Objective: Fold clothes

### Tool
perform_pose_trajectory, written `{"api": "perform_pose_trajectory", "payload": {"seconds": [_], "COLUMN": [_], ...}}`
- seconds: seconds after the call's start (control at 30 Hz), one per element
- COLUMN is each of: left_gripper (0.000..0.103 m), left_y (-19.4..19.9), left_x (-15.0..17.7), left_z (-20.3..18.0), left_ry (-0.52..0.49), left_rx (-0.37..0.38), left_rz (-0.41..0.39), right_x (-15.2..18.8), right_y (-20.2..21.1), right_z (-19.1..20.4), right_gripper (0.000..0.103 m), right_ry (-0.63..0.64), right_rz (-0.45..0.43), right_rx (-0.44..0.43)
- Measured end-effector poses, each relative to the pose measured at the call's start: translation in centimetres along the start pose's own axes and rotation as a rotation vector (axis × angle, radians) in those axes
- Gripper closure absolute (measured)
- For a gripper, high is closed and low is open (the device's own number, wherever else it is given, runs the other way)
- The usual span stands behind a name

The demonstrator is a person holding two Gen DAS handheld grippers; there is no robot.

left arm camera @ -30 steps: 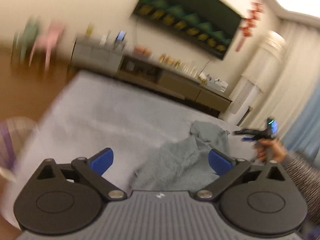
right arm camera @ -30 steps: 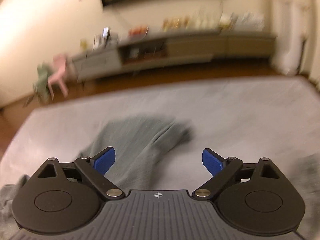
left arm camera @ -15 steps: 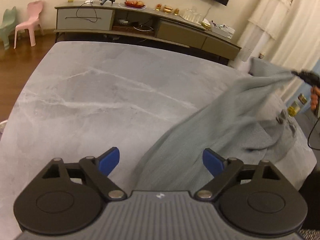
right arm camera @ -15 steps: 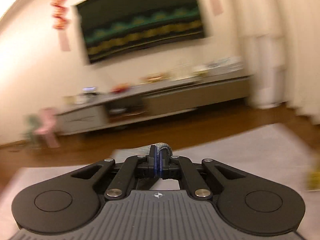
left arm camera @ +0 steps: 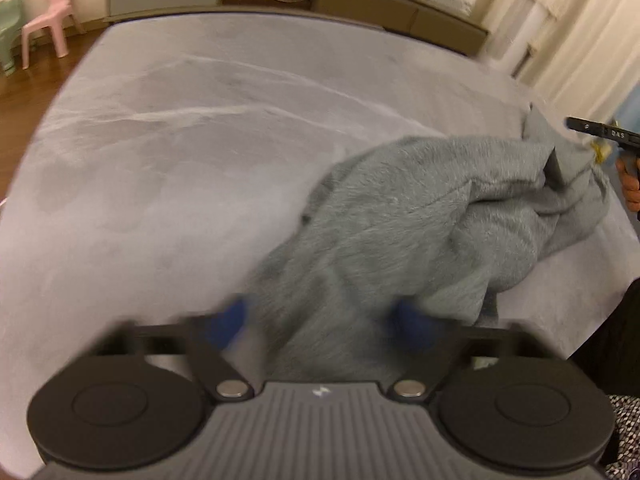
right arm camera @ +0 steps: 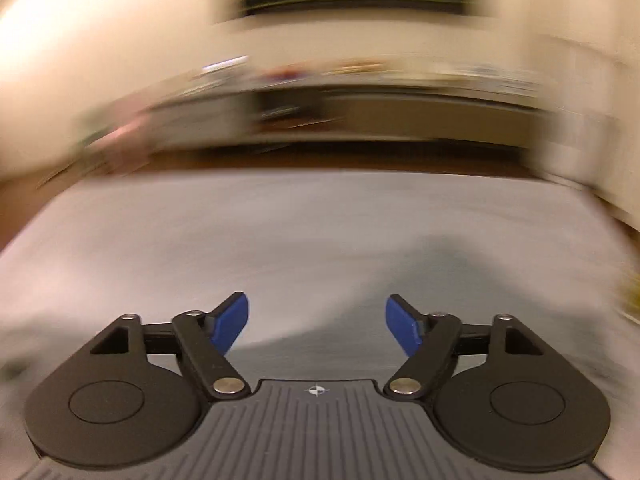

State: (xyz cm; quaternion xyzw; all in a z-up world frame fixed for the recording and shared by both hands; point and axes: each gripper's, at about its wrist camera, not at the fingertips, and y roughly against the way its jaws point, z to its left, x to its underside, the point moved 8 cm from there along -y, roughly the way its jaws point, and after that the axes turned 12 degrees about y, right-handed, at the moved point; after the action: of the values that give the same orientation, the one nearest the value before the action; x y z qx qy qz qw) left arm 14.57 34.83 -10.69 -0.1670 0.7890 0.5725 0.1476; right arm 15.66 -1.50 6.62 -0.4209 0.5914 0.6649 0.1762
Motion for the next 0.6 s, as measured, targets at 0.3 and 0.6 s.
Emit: {"api": "perform_pose_trajectory", "payload": {"seconds": [0.3,0.6], "left_gripper": [0.094,0.079], "left_y": [6.6,2.0], "left_x": [-7.6,-1.8], "left_z": [-5.9,-6.1], "left_ry": [-0.157,-0.38], "left_rx": [0.012,-0.082], "left_rz": [-0.404,-0.2], "right_x": [-0.8,0.6], "right_y": [-5.9,1.4], "right_z": [14.0,10.2], "right_gripper": [0.1,0.093], "right_ry": [0.324,0.305], "right_rz": [0.112,0.036], "right_rx": [-0.287,-0.163]}}
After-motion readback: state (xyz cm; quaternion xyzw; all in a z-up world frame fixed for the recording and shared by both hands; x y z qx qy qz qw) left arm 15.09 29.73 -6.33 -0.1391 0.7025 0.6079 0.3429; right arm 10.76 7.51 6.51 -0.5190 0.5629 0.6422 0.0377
